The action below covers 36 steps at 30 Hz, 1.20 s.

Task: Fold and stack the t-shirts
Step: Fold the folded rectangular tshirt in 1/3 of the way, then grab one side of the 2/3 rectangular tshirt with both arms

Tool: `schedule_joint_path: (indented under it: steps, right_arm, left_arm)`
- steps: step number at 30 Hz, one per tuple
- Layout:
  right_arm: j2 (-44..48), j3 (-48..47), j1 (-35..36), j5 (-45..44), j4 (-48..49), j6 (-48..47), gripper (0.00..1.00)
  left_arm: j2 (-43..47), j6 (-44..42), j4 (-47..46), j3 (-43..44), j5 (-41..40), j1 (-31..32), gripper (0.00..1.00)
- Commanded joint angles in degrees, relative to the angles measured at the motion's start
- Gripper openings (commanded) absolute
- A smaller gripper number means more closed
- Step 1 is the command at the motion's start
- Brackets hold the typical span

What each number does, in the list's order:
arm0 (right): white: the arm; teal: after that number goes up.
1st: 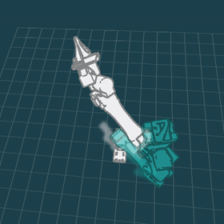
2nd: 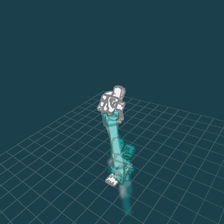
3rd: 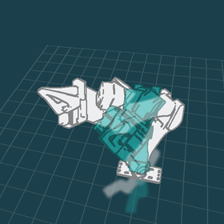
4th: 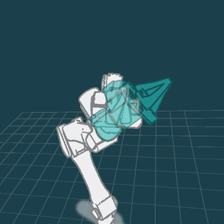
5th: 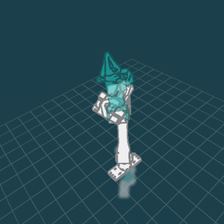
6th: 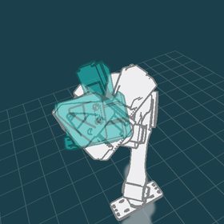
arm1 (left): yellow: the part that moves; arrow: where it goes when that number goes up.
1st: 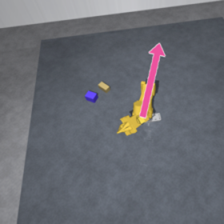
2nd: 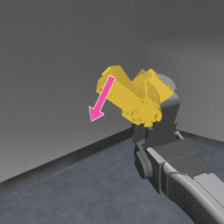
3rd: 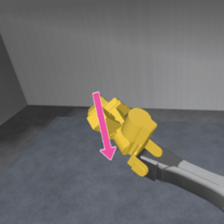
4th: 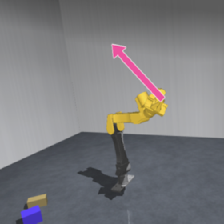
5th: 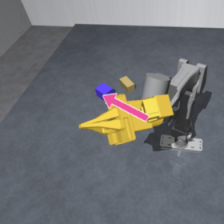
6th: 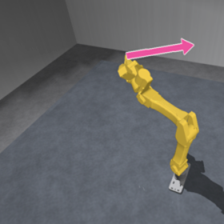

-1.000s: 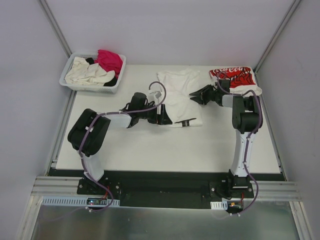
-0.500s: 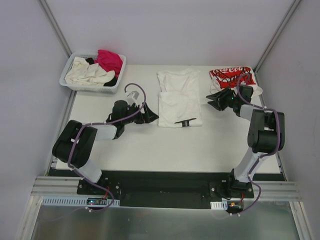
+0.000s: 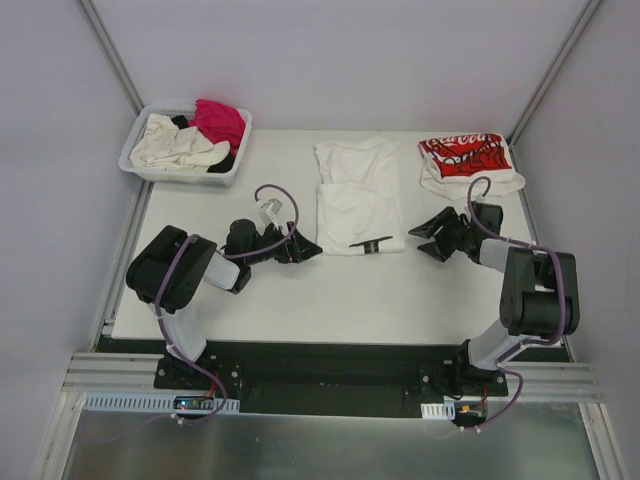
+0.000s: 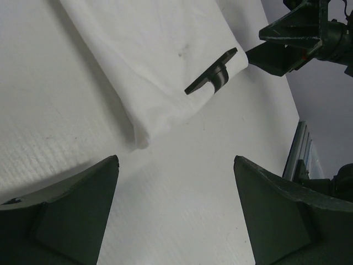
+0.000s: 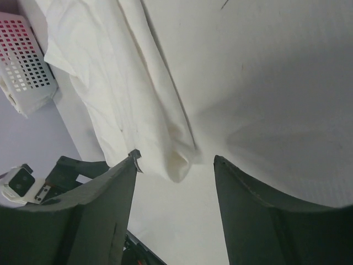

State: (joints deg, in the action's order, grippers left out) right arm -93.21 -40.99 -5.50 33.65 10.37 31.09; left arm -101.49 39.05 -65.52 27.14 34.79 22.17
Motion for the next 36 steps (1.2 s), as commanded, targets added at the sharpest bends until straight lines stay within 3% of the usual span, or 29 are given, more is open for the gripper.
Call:
schedule_joint_path:
  steps: [1,15,29,36]
  right_arm:
    - [2.16,2.14,-0.48,-1.48,-0.88,-3.58,0.62]
    - [-3.56,3.11,0.75,0.45,7.55,1.60,0.63]
    - [-4.35,4.96,8.39,-2.97,9.76,4.15,0.63]
    - [-5.32,4.69,9.36,-4.55,11.07,6.00,0.56]
  left_arm:
    - [-3.26,1.73,-8.66,2.65,5.02,0.50,0.84]
    - [-7.05,4.55,-9.72,2.57,6.44,1.11,0.83]
    - [-8.28,5.86,-11.65,1.87,6.00,2.61,0.82]
    - [-6.88,5.34,-10.60,1.25,6.08,2.61,0.82]
